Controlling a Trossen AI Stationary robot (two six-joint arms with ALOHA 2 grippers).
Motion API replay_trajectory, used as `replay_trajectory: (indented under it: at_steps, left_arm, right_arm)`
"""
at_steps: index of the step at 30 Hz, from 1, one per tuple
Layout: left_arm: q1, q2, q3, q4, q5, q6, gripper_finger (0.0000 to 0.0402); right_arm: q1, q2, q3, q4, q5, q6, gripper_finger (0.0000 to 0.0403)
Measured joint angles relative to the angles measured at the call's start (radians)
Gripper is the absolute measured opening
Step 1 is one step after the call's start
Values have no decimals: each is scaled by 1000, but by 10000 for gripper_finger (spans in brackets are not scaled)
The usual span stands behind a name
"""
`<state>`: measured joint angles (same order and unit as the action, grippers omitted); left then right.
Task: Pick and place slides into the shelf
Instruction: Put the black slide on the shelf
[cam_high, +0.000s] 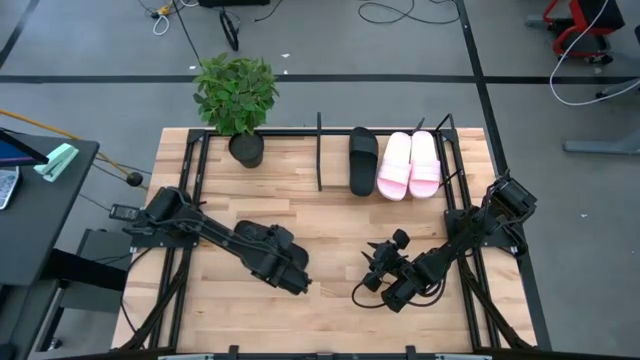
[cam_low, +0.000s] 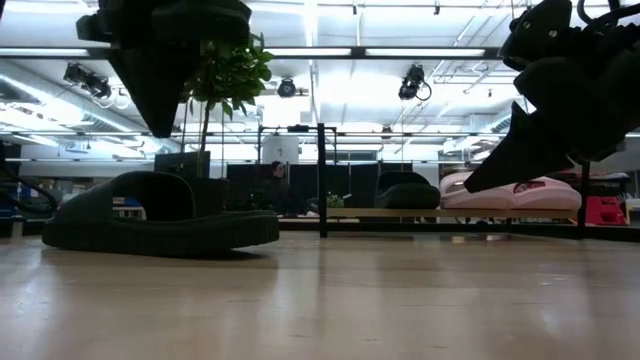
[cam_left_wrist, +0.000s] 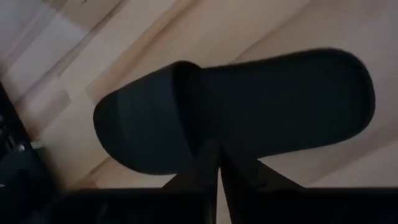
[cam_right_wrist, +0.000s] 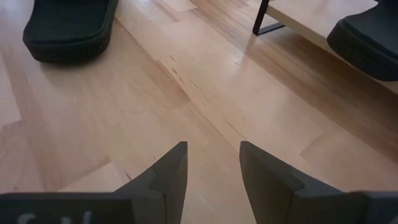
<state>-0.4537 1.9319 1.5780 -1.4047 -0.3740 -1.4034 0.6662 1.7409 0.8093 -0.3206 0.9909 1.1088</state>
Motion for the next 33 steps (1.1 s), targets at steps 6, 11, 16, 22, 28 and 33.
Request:
replay_trajectory:
  at_steps: [6, 11, 16, 22, 28, 33]
  left_arm:
    - [4, 0, 0, -8, -21, -26, 46]
    - [5, 17, -1, -15, 29, -26, 43]
    - [0, 72, 0, -35, 57, -26, 39]
    - [-7, 124, -1, -60, 82, -34, 39]
    - [-35, 130, -1, -66, 82, -114, 32]
    - [-73, 130, -1, -79, 42, -220, 35]
  right_arm:
    - [0, 0, 0, 0, 1, -7, 151]
    - [0, 0, 0, 0, 1, -6, 151]
    - [0, 0, 0, 7, 2, -7, 151]
    - [0, 0, 0, 9, 2, -8, 151]
    - [0, 0, 0, 11, 1, -10, 151]
    - [0, 0, 0, 12, 2, -11, 151]
